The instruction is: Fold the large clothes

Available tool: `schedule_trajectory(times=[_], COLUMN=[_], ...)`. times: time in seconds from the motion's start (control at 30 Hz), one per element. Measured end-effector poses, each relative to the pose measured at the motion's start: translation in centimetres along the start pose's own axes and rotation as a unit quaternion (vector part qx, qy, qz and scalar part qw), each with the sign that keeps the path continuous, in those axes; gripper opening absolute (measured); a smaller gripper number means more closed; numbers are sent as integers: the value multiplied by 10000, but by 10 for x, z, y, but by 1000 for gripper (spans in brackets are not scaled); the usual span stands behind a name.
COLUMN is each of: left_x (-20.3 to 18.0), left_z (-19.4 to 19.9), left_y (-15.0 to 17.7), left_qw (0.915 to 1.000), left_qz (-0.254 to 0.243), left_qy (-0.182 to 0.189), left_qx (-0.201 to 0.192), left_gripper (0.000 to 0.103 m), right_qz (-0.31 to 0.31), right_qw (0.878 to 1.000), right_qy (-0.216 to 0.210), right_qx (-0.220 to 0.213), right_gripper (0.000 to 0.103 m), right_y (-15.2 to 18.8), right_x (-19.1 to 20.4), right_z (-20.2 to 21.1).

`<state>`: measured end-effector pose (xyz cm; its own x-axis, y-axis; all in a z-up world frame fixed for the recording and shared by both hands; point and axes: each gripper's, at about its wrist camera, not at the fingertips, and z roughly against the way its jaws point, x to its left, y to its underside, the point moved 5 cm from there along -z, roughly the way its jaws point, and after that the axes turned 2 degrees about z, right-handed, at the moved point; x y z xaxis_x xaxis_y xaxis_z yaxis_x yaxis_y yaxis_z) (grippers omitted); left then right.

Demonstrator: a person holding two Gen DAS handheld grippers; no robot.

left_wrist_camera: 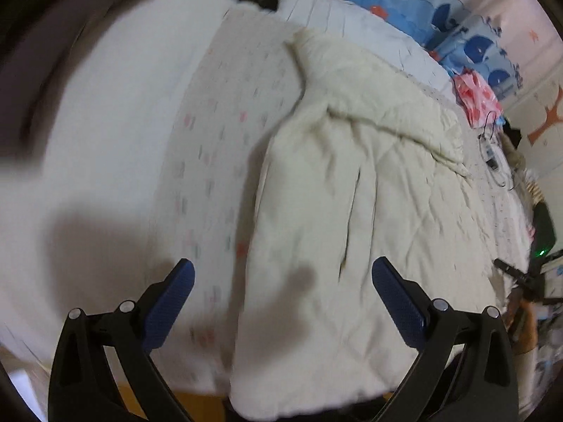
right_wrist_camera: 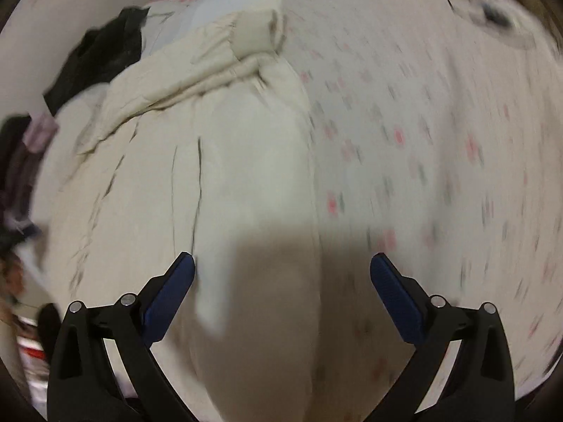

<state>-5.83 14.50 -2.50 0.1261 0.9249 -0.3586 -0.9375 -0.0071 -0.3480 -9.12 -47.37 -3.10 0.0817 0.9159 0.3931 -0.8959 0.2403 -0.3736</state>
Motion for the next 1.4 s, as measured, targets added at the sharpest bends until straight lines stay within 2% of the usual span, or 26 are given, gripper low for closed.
schedule_trajectory(times=[0.13, 0.23, 0.27, 0.3, 0.37, 0.47, 0.53, 0.57, 0.6, 0.63, 0.67, 0.7, 0.73, 0.8, 0.9, 1.07, 1.13, 1.23, 1.4], left_x=[6, 2, -4, -9, -15, -14, -10, -9, -7, -7, -6, -6, -8, -10, -20, -34, -43, -57, -63], left_z=[-11, -20, -20, -18, -18, -27, -36, -40, -41, -43, -42, -41, -37, -29, -17, 9, 26, 55, 94], left_y=[47, 72, 79, 83, 90, 97, 101, 103, 101, 103, 105, 105, 106, 105, 100, 84, 73, 63, 73], left_qw=[9992, 9970, 9952, 9937, 9925, 9925, 9933, 9940, 9945, 9954, 9956, 9952, 9941, 9938, 9927, 9823, 9795, 9760, 9726], left_qz=[236, 356, 395, 408, 377, 437, 565, 606, 623, 634, 666, 713, 818, 883, 922, 1093, 1035, 945, 699], left_qy=[215, 541, 797, 986, 1120, 1077, 900, 769, 660, 480, 427, 457, 552, 601, 779, 1504, 1681, 1817, 1987], left_qx=[240, 419, 408, 347, 306, 380, 445, 486, 517, 531, 511, 490, 458, 315, 71, -246, -406, -738, -987], left_gripper=[97, 97, 97, 97, 97, 97, 97, 93, 83, 78, 68, 51, 45, 26, 18, 15, 15, 14, 14], right_qz=[-146, -400, -491, -492, -474, -570, -680, -809, -862, -905, -937, -931, -925, -883, -926, -874, -879, -805, -515], right_qw=[9975, 9837, 9773, 9766, 9752, 9726, 9741, 9726, 9718, 9715, 9705, 9685, 9681, 9653, 9570, 9442, 9334, 9219, 9163], right_qy=[-687, -1747, -2054, -2086, -2143, -2237, -2151, -2176, -2195, -2191, -2222, -2304, -2324, -2441, -2702, -2998, -3225, -3460, -3619], right_qx=[39, 164, 186, 186, 279, 278, 155, 73, 30, -3, -37, -125, -151, -276, -498, -1045, -1304, -1545, -1635], right_gripper=[97, 97, 97, 97, 97, 96, 77, 70, 49, 28, 25, 22, 20, 17, 14, 12, 11, 11, 11], right_y=[28, 39, 42, 43, 47, 52, 54, 55, 57, 60, 61, 62, 62, 61, 51, 25, 16, 8, 19], right_x=[11, 22, 27, 27, 28, 26, 19, 15, 14, 11, 10, 11, 11, 15, 24, 53, 64, 79, 94], right_z=[7, 12, 15, 16, 15, 14, 11, 11, 9, 10, 7, 8, 8, 11, 20, 50, 68, 96, 132])
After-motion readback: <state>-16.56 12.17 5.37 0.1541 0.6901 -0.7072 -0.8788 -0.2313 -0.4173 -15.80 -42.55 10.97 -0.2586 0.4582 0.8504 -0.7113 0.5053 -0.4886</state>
